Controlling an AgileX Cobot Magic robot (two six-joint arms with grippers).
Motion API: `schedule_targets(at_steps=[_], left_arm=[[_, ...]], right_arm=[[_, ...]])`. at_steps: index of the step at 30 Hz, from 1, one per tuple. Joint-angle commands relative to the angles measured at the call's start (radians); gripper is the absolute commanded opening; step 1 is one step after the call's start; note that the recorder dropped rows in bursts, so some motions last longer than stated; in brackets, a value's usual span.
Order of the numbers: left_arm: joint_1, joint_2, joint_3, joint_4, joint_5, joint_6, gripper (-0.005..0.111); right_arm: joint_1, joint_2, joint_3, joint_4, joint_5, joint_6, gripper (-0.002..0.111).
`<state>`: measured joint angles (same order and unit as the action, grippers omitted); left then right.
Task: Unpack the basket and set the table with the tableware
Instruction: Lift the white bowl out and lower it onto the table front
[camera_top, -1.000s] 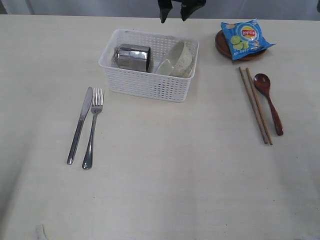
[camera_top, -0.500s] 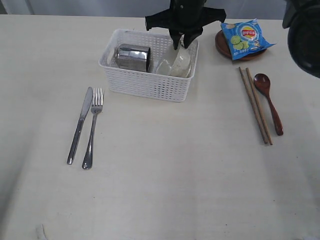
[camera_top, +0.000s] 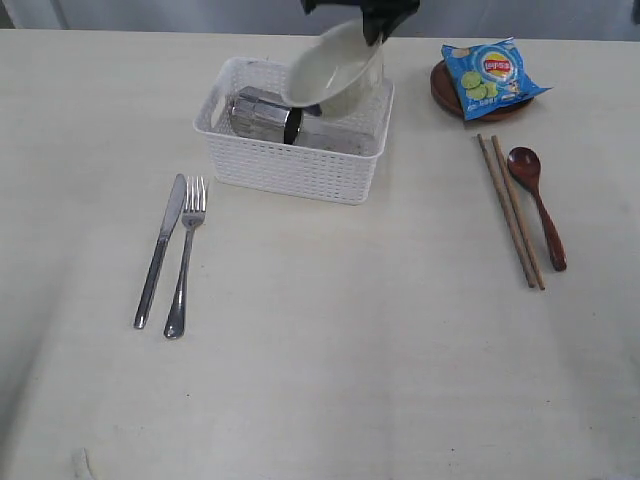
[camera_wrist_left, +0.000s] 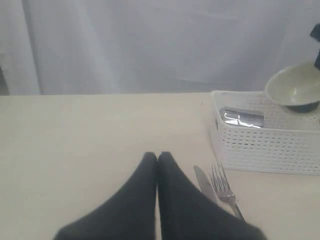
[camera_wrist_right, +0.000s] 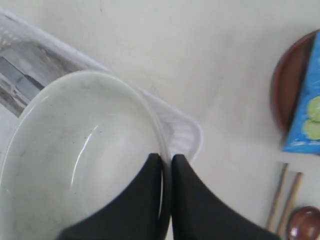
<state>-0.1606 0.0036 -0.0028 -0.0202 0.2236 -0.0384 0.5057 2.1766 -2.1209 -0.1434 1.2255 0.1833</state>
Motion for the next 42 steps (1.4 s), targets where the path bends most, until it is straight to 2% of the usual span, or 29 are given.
schedule_targets(at_steps=[1,7,11,13,19,25,32,36,42], left_arm=[[-0.001,-0.004,0.003,-0.009,-0.011,0.000,0.000],[-0.001,-0.004,0.003,-0.009,-0.011,0.000,0.000],[-0.001,-0.004,0.003,-0.009,-0.011,0.000,0.000],[-0.001,-0.004,0.003,-0.009,-0.011,0.000,0.000],[-0.001,-0.004,0.003,-0.009,-0.011,0.000,0.000],[-0.001,-0.004,0.003,-0.009,-0.011,0.000,0.000],[-0.001,-0.004,0.003,-0.009,-0.011,0.000,0.000],[-0.001,-0.004,0.003,-0.009,-0.011,0.000,0.000],[-0.001,-0.004,0.003,-0.009,-0.011,0.000,0.000]], right_arm=[[-0.005,-0.121,-0.007,-0.056,-0.004,-0.070,-0.001],[-0.005,-0.237,0.019,0.133,-0.004,-0.169,-0.001],[-0.004,-0.305,0.167,0.199,-0.004,-0.197,-0.001],[-0.004,-0.355,0.308,0.266,-0.004,-0.227,-0.001],[0.002,-0.485,0.777,0.522,-0.302,-0.407,-0.001],[0.005,-0.497,1.095,0.825,-0.501,-0.699,-0.001],[0.070,-0.495,1.227,0.973,-0.682,-0.943,-0.001],[0.105,-0.466,1.230,0.986,-0.748,-0.950,-0.001],[0.105,-0.368,1.226,1.014,-0.733,-0.959,0.000]])
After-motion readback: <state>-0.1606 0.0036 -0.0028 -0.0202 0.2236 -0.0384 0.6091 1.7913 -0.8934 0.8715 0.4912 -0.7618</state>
